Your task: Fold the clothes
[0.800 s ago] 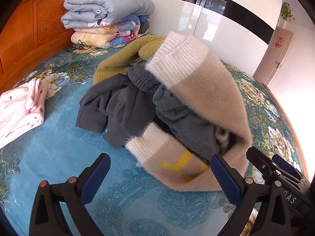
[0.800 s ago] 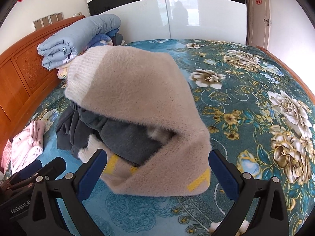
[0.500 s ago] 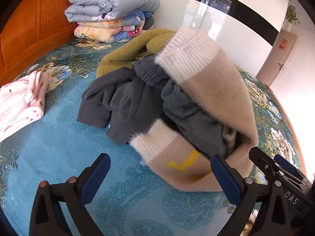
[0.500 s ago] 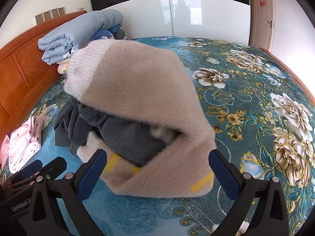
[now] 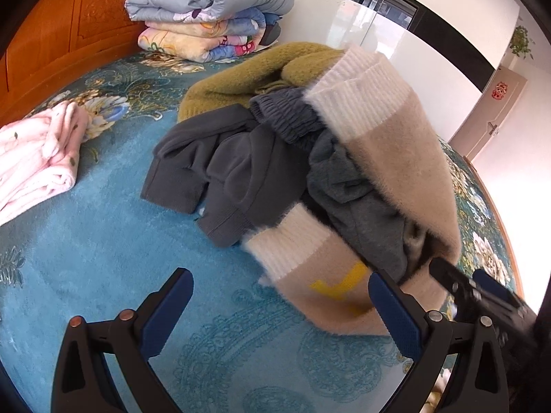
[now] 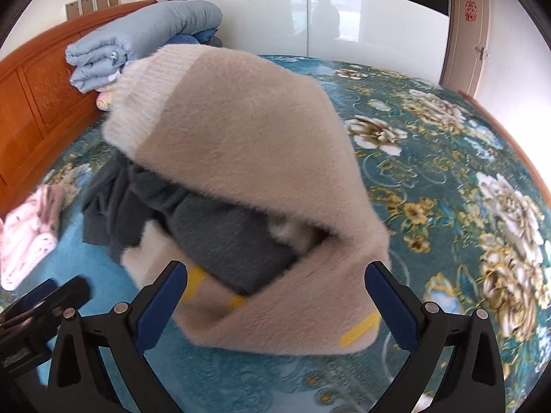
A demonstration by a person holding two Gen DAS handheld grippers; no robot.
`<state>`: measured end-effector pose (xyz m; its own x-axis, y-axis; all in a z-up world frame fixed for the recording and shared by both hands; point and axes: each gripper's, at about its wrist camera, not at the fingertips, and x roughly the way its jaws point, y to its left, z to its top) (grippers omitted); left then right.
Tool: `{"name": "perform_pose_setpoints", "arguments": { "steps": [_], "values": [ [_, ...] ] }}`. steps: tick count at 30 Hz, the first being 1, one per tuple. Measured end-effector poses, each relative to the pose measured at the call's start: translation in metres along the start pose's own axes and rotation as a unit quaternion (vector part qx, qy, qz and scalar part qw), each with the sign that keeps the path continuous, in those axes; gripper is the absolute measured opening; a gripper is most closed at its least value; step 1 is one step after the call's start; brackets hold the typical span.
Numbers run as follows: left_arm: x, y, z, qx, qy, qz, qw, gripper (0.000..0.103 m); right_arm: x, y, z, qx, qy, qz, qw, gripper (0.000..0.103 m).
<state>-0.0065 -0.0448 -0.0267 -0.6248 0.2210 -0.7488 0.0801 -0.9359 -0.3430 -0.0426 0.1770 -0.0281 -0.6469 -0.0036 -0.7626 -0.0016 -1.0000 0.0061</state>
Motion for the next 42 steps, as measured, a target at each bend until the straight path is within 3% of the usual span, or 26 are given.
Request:
{"name": "perform_pose_setpoints", "arguments": {
  "steps": [3, 6, 10, 12, 13, 14, 15, 19, 25, 30, 32, 34, 37, 42],
  "values": [
    [-0.007, 0.015, -0.007, -0.001, 0.006, 0.016, 0.9999, 0.103, 0.019, 0.000, 0.012, -0.039, 0.014, -0.038, 0.998, 0.103],
    [-0.013, 0.029, -0.013, -0.015, 0.010, 0.015, 0.9997, 0.103, 0.032, 0.017, 0.024, -0.100, 0.006, -0.045, 0.994, 0.102],
    [-0.024, 0.038, -0.015, -0.020, 0.001, 0.000, 0.9998, 0.103, 0.050, 0.052, 0.032, -0.196, -0.011, -0.073, 0.978, 0.099],
    [-0.028, 0.040, -0.016, -0.009, -0.017, -0.002, 0.9998, 0.103, 0.065, 0.061, 0.035, -0.216, -0.011, -0.107, 0.971, 0.085],
    [-0.032, 0.042, -0.017, -0.005, -0.021, -0.001, 0.9998, 0.103, 0.070, 0.063, 0.037, -0.224, -0.011, -0.125, 0.966, 0.070],
    [-0.036, 0.043, -0.017, -0.003, -0.025, -0.001, 0.9997, 0.103, 0.070, 0.062, 0.041, -0.219, -0.009, -0.125, 0.968, 0.059],
    [-0.040, 0.046, -0.018, -0.002, -0.031, -0.002, 0.9995, 0.103, 0.069, 0.060, 0.045, -0.212, -0.007, -0.123, 0.969, 0.055],
    [-0.054, 0.056, -0.016, -0.012, -0.047, -0.008, 0.9988, 0.103, 0.036, 0.041, 0.064, -0.150, -0.034, -0.082, 0.985, 0.013],
    [-0.067, 0.054, -0.017, -0.015, -0.046, -0.017, 0.9987, 0.103, -0.023, 0.005, 0.095, -0.069, -0.076, -0.025, 0.994, 0.010],
    [-0.087, 0.048, -0.022, -0.012, -0.053, -0.028, 0.9981, 0.103, -0.078, -0.021, 0.115, -0.007, -0.118, 0.014, 0.993, 0.006],
    [-0.097, 0.047, -0.023, -0.009, -0.060, -0.030, 0.9977, 0.103, -0.110, -0.026, 0.122, 0.020, -0.141, 0.042, 0.989, 0.000],
    [-0.108, 0.045, -0.025, -0.005, -0.068, -0.032, 0.9971, 0.103, -0.151, -0.028, 0.131, 0.013, -0.185, 0.052, 0.981, 0.000],
    [-0.123, 0.043, -0.026, -0.005, -0.077, -0.036, 0.9964, 0.103, -0.194, -0.017, 0.135, -0.026, -0.211, 0.043, 0.976, 0.000],
    [-0.144, 0.040, -0.033, 0.002, -0.082, -0.040, 0.9959, 0.103, -0.194, -0.010, 0.120, -0.052, -0.166, 0.044, 0.984, 0.000]
  ]
}}
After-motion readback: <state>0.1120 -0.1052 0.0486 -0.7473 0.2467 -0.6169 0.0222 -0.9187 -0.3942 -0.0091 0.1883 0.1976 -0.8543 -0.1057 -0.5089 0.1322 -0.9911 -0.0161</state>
